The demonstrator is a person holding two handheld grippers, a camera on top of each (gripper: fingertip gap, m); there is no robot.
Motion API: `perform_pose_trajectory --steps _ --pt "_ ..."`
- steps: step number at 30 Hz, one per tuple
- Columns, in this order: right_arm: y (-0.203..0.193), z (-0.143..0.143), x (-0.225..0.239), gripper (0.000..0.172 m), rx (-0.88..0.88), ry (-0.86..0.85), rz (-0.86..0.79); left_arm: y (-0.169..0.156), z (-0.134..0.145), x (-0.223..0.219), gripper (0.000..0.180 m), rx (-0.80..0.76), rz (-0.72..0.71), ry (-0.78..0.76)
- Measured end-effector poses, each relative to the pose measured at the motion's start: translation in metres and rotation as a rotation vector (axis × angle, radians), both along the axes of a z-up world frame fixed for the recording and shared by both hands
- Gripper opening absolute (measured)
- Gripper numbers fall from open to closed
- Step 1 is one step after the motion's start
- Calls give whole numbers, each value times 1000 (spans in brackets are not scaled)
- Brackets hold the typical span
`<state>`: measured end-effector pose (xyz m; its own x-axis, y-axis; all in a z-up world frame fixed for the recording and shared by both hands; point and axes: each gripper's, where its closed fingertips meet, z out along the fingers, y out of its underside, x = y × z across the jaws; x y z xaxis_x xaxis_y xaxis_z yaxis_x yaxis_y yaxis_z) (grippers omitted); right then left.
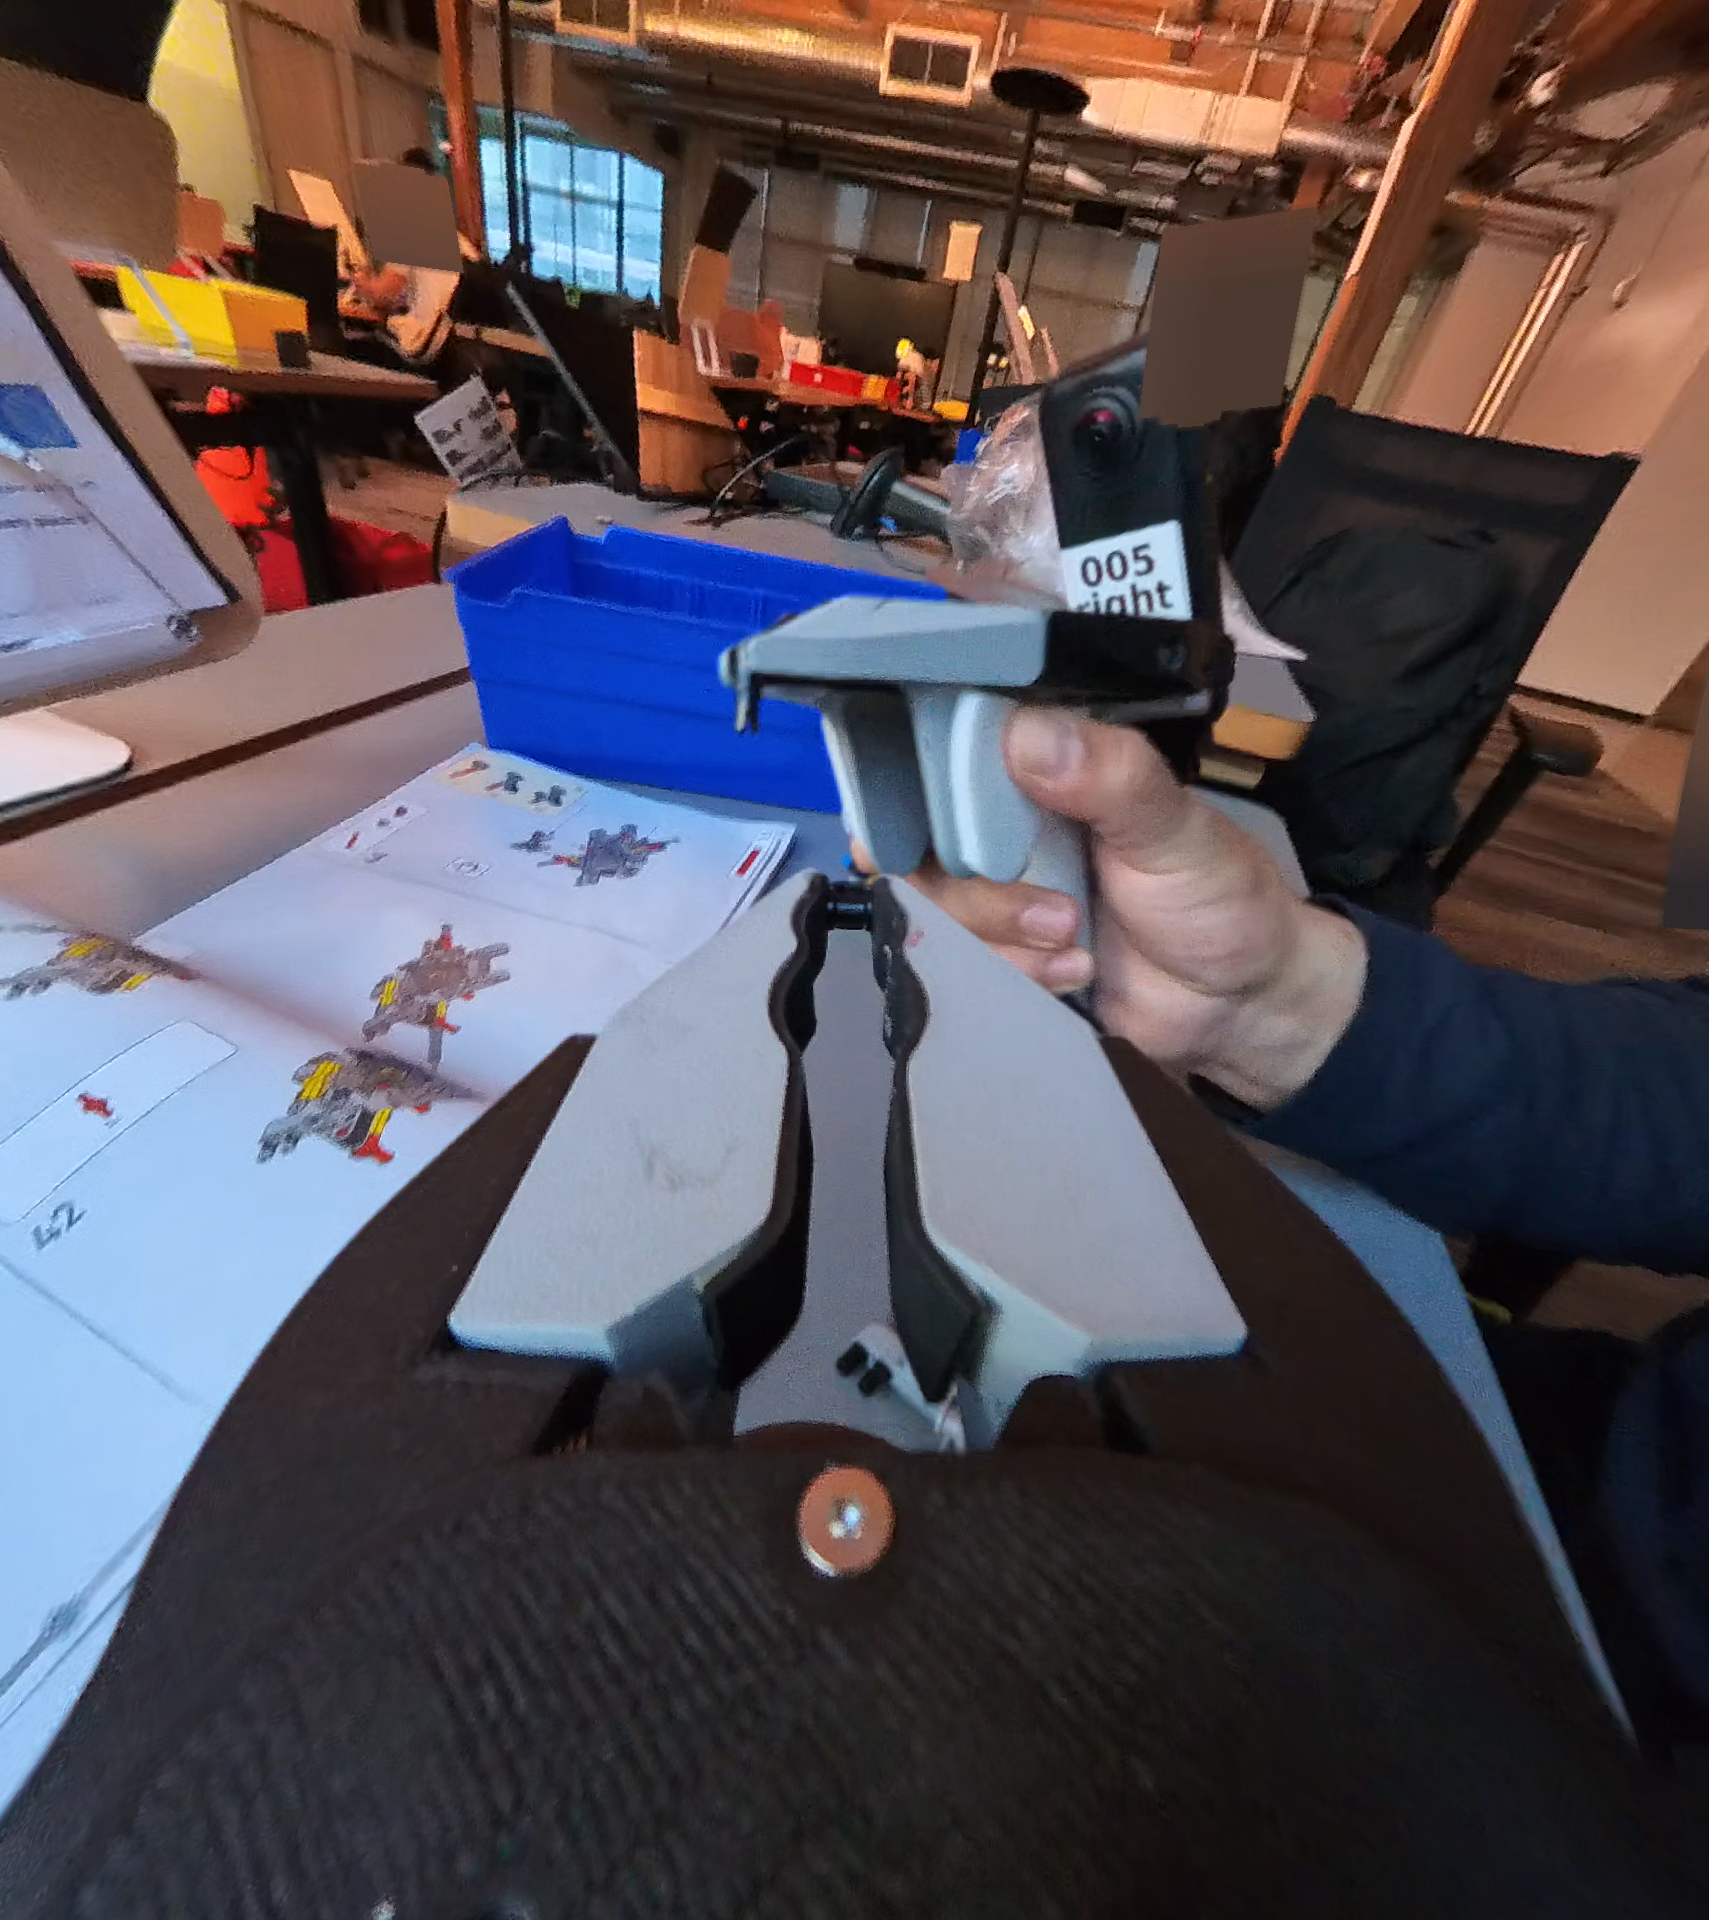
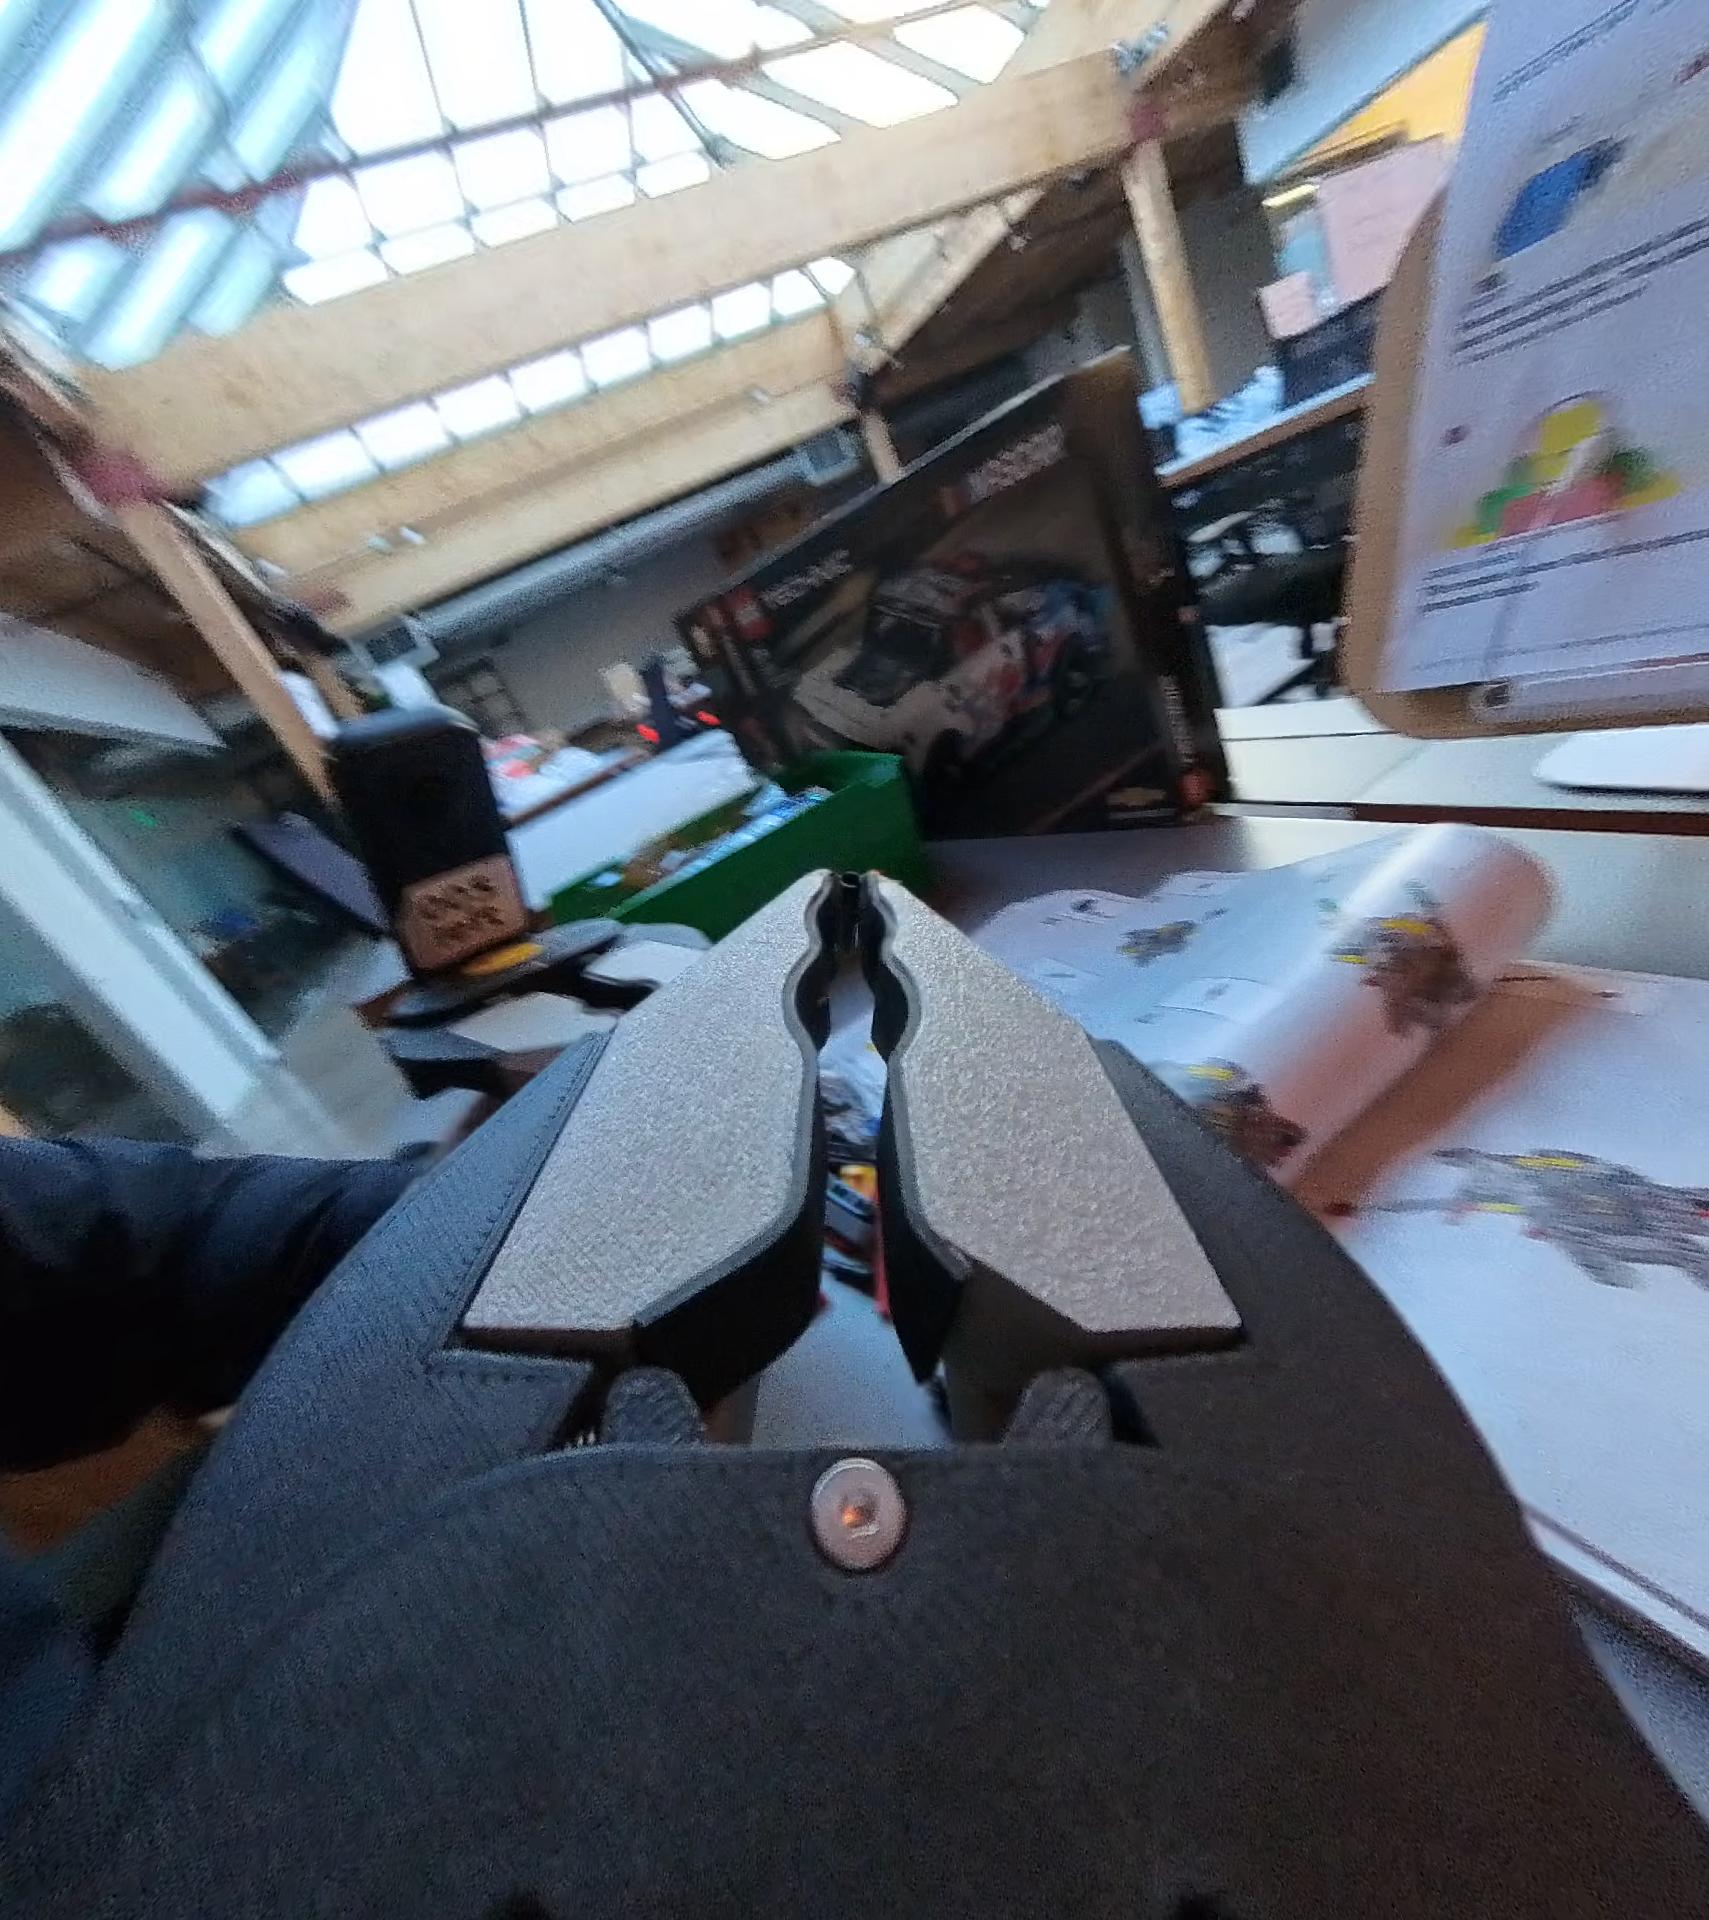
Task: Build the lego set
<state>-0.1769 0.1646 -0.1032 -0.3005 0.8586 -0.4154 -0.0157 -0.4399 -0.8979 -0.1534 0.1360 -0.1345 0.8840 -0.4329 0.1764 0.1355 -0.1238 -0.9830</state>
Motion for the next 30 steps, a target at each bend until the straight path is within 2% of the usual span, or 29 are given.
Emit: perform_pose_trajectory --steps 2,3,5,7,9,11,13,17,19,22,24,27,30 --pt "-11 0 -1 0 -77 12 98 0 -25 1 6 -105 -33 81" --pt "-13 0 -1 0 -63 2 113 0 -45 0 6 -209 -56 155" --pt "-17 -13 0 0 57 -85 120 -1 -69 -7 6 -330 -55 280" --pt "-16 -24 3 0 176 -131 86 -5 -77 5 6 -371 -115 312" --pt "-24 -32 10 0 231 -154 129 -4 -75 27 6 -313 -177 300" --pt "-27 -46 15 0 245 -209 150 2 -75 29 6 -235 -148 394" --pt "-26 -51 25 0 225 -218 148 0 -58 33 5 -98 -158 421" --pt "-23 -36 51 0 72 -105 177 -10 -32 44 5 170 -214 405" --pt "-29 -27 59 0 43 -32 193 -10 -33 47 5 175 -224 394" --pt "-28 -46 57 0 168 -129 135 0 -38 53 5 111 -248 338" --pt "-17 -62 58 0 268 -213 85 10 -53 59 5 -9 -293 323" --pt "3 -101 66 1 360 -447 42 23 -86 61 5 -205 -334 383" --pt "14 -126 79 0 360 -593 23 29 -125 53 6 -437 -367 554"
